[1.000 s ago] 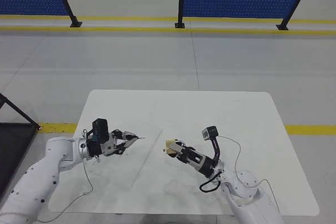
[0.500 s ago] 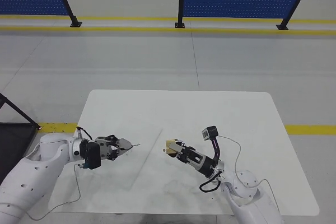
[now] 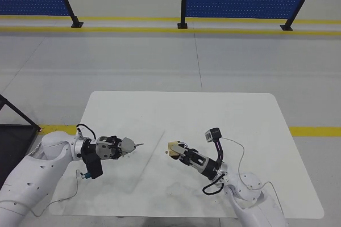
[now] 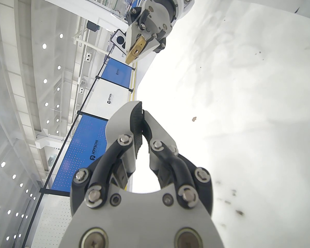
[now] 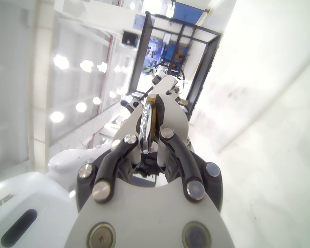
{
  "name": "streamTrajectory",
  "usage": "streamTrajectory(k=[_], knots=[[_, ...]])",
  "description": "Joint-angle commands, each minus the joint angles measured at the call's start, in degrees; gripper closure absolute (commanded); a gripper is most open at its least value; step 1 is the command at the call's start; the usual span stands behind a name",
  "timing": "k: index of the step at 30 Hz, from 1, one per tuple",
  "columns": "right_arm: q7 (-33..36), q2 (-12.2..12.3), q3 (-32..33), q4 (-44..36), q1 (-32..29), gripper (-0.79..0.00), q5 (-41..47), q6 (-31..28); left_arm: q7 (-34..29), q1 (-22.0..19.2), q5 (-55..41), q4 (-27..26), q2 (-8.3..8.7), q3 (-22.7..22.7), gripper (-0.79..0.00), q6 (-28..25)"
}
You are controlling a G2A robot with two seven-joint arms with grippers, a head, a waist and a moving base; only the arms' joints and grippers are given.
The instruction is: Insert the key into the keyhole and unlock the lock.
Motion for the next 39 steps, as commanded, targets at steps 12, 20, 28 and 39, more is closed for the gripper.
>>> streamTrajectory(k=[12, 20, 28, 39], knots=[[0.0, 0.0, 0.0, 0.0, 0.0, 0.0, 0.0, 0.0, -1.57, -1.2, 7.48, -2.0, -0.14, 0.92, 0.0, 6.93], [0.0, 0.0, 0.0, 0.0, 0.0, 0.0, 0.0, 0.0, -4.48, -3.77, 13.91, -0.84, -1.04, 2.05, 0.0, 20.28], [0.0, 0.0, 0.0, 0.0, 0.0, 0.0, 0.0, 0.0, -0.51, -6.74, 17.71, 0.04, -2.22, 3.99, 0.0, 33.56], [0.0, 0.0, 0.0, 0.0, 0.0, 0.0, 0.0, 0.0, 4.85, -9.9, 14.43, 4.62, -3.59, 6.32, 0.0, 36.79]])
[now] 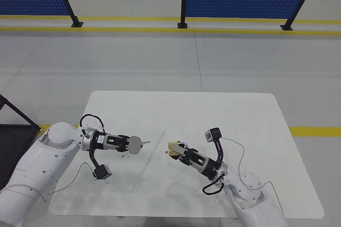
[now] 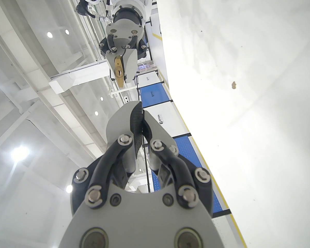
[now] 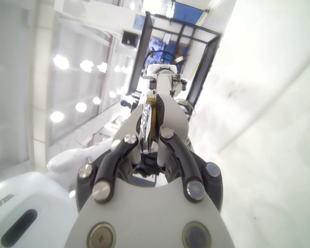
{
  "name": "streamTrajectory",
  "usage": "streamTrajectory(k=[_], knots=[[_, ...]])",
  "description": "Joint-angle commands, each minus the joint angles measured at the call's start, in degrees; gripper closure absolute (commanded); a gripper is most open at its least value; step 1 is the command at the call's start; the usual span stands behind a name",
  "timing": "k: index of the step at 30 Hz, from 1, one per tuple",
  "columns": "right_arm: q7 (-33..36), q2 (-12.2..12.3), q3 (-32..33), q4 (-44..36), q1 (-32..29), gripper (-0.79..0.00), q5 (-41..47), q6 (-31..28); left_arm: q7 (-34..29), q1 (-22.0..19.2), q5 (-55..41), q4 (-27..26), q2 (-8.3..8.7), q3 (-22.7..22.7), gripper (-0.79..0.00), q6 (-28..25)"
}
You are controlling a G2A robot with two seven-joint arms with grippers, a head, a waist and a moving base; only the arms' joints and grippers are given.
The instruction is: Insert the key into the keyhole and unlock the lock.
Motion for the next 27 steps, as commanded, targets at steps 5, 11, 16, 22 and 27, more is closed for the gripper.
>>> streamTrajectory(k=[5, 11, 16, 22, 27], knots=[[0.0, 0.0, 0.0, 0.0, 0.0, 0.0, 0.0, 0.0, -0.03, 0.03, 0.01, -0.05, 0.01, -0.02, 0.0, -0.02], [-0.15, 0.05, -0.73, 0.19, 0.32, 0.0, -0.53, 0.95, 3.71, 0.43, -2.77, -1.86, -0.32, 0.5, 0.0, 0.35], [1.42, 0.23, -1.3, 0.99, 1.2, 0.0, 0.62, 2.13, 5.96, -0.14, -3.1, -2.79, -0.69, 1.11, 0.0, 0.71], [0.38, 0.38, -1.52, 1.39, 1.7, 0.0, 0.91, 1.82, 5.68, -0.29, -2.73, -3.2, -1.11, 1.81, 0.0, 0.99], [-1.58, 0.5, -1.82, 0.82, 1.63, 0.0, -0.8, 1.41, 3.73, -0.32, -0.81, -3.34, -1.32, 1.74, 0.0, 2.59]])
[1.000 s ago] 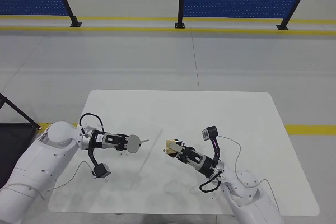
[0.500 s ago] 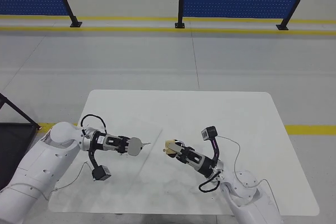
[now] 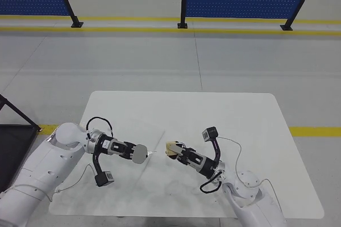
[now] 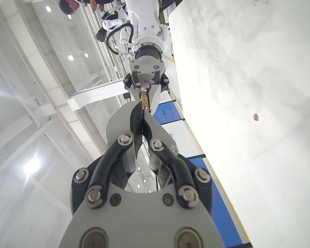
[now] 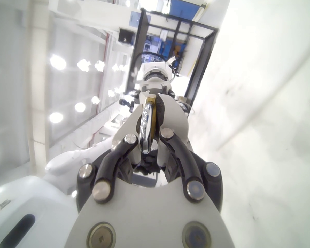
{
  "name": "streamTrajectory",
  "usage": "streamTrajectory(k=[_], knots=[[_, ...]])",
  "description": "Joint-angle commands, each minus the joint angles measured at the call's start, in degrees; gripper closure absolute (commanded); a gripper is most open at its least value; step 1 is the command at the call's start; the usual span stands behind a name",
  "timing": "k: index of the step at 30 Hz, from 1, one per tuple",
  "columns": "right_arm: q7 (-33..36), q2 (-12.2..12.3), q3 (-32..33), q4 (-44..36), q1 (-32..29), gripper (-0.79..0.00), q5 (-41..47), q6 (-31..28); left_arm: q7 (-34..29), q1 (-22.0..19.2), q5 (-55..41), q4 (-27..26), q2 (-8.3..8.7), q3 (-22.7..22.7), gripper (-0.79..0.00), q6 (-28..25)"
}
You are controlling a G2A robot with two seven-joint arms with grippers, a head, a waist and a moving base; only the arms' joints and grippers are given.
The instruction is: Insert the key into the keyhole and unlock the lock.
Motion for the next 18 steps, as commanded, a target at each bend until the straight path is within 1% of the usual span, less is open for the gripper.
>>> streamTrajectory(k=[1, 7, 18], knots=[[-0.68, 0.03, -0.2, -0.18, -0.09, 0.0, -0.6, -0.14, -0.35, 0.04, 0.07, -0.31, -0.09, 0.02, 0.0, 0.05], [-3.12, 0.12, -0.86, -0.69, -0.31, 0.0, -2.67, -0.54, -2.27, 0.15, 1.46, -1.04, -0.34, 0.22, 0.0, -0.25], [-5.6, 0.3, -1.99, -0.93, -0.37, 0.0, -5.01, -1.76, -3.18, 0.22, 1.88, -1.77, -0.89, 0.75, 0.0, -0.51]])
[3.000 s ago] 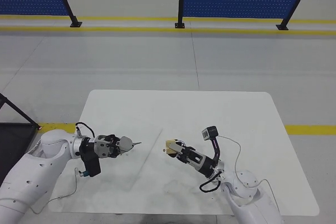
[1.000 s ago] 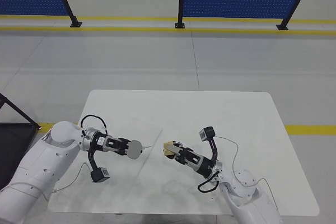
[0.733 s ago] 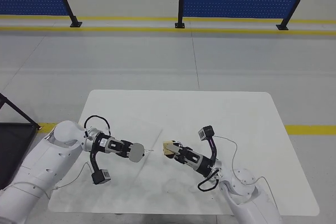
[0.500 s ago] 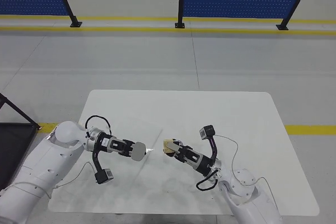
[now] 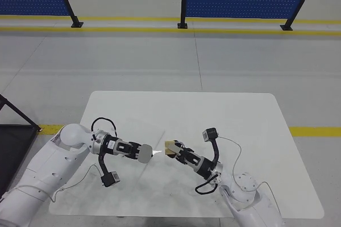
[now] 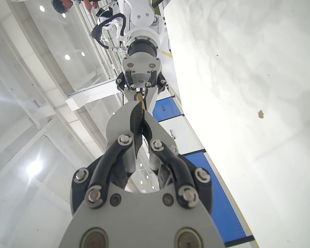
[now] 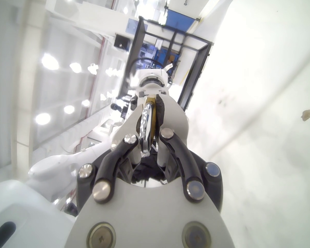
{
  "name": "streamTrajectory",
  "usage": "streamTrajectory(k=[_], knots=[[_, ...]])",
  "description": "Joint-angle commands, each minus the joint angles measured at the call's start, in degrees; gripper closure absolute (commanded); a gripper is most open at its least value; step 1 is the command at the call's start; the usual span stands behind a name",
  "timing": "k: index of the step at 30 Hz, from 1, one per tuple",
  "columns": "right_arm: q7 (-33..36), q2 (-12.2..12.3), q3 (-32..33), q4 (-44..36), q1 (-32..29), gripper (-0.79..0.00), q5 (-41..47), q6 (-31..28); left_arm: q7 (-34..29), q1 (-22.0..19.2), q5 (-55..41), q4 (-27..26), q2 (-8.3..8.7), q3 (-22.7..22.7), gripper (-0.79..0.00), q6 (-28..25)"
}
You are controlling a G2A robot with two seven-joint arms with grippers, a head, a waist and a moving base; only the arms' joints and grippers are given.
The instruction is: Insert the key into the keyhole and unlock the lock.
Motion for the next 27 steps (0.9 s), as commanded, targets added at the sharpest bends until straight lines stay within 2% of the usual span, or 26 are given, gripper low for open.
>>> streamTrajectory(k=[1, 27], knots=[[-0.01, 0.04, -0.12, 0.05, 0.07, 0.0, -0.12, -0.02, 0.05, -0.05, 0.01, -0.03, -0.07, 0.0, 0.0, 0.03], [-1.69, 0.54, -1.04, 1.67, 1.51, 0.0, -1.18, -1.19, -1.08, 0.27, 0.27, 0.27, -0.92, -0.25, 0.0, 0.2]])
